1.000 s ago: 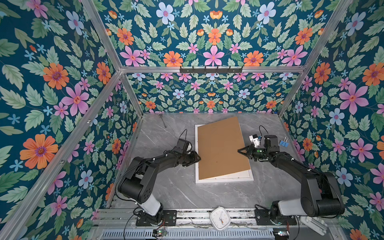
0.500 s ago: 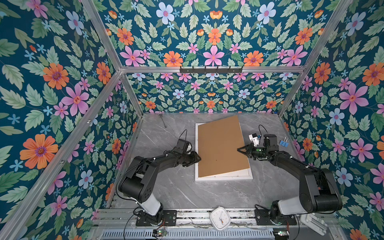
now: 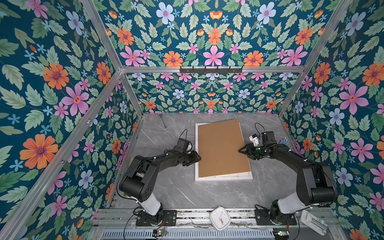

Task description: Put the photo into the frame

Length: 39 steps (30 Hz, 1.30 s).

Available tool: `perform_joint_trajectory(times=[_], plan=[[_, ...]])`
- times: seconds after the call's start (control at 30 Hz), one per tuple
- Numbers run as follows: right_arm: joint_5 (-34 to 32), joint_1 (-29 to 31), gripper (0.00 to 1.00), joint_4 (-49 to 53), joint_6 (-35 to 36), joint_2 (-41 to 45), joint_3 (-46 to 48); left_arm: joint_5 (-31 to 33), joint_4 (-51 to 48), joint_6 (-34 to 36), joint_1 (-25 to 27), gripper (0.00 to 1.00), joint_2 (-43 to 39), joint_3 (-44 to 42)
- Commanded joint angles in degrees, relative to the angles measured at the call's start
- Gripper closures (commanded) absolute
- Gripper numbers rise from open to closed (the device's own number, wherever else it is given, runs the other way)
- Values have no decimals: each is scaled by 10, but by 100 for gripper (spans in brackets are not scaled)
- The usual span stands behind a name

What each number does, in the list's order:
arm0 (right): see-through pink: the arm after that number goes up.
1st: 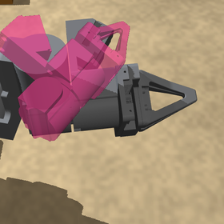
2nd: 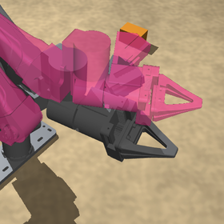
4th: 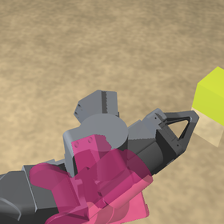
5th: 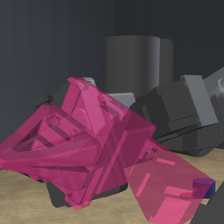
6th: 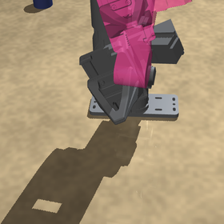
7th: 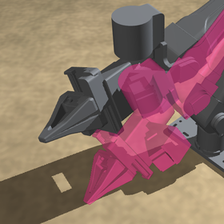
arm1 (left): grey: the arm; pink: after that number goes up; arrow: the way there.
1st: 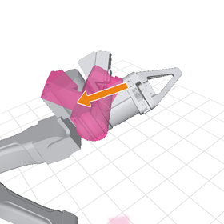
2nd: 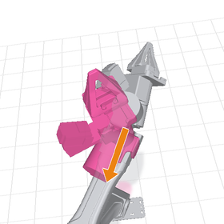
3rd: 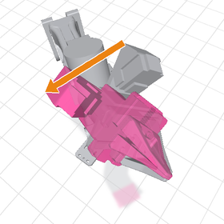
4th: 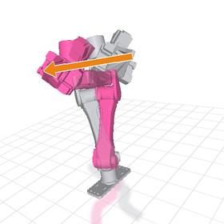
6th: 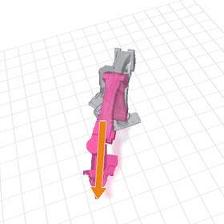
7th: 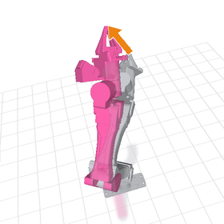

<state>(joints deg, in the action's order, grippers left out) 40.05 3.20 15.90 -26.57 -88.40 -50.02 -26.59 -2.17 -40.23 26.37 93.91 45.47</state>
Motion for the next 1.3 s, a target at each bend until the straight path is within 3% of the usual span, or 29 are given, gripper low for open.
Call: perform_joint_trajectory(times=[0.0, 0.2, 0.63, 1.27], plan=[[2, 1, 49, 29, 19, -12, -10, -1, 0, 10, 0, 50, -1, 2], [-6, 6, 46, 51, 29, -34, -23, 3, -4, 12, 0, 49, -6, 4], [-92, 13, 42, 111, 46, -47, -56, 7, -12, 22, 0, 50, -1, 9], [-104, 13, 32, 121, 30, 16, -47, 43, -74, 50, -1, 50, 4, 52]])
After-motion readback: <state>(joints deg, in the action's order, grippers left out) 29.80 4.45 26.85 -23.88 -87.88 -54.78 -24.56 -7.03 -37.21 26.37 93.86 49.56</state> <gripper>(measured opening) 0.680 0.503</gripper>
